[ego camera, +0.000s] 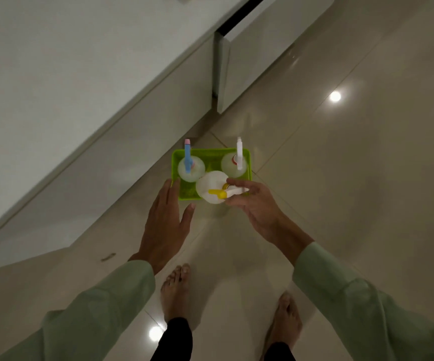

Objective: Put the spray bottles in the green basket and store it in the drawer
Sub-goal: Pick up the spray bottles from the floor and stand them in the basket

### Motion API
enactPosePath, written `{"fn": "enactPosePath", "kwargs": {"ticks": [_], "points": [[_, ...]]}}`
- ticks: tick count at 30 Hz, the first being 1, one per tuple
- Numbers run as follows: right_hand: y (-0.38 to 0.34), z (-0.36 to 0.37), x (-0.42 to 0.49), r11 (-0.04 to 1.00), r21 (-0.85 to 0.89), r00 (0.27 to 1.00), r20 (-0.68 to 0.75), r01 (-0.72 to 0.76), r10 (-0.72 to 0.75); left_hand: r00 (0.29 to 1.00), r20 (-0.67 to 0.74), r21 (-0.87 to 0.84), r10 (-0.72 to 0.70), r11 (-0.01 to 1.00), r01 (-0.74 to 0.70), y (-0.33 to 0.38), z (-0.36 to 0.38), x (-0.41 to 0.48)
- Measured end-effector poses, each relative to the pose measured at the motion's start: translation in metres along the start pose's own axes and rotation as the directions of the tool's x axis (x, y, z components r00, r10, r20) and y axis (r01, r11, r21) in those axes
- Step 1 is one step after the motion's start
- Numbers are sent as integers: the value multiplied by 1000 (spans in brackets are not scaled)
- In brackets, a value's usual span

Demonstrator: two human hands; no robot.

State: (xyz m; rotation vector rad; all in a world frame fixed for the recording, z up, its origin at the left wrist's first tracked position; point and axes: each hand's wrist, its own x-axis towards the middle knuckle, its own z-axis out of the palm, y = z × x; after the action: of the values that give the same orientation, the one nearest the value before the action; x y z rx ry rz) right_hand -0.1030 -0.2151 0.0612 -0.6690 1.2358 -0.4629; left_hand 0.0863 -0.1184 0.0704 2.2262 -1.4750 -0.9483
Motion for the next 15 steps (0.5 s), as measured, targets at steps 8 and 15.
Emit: {"fn": "enactPosePath", "kwargs": {"ticks": [8,15], "points": [[8,31,35,861,-468,885,-290,202,-365,999,8,-11,35,999,-35,-8,-9,29],[24,42,63,506,-856,776,-247,106,-580,997,35,18,68,998,-68,-14,-1,48]]}}
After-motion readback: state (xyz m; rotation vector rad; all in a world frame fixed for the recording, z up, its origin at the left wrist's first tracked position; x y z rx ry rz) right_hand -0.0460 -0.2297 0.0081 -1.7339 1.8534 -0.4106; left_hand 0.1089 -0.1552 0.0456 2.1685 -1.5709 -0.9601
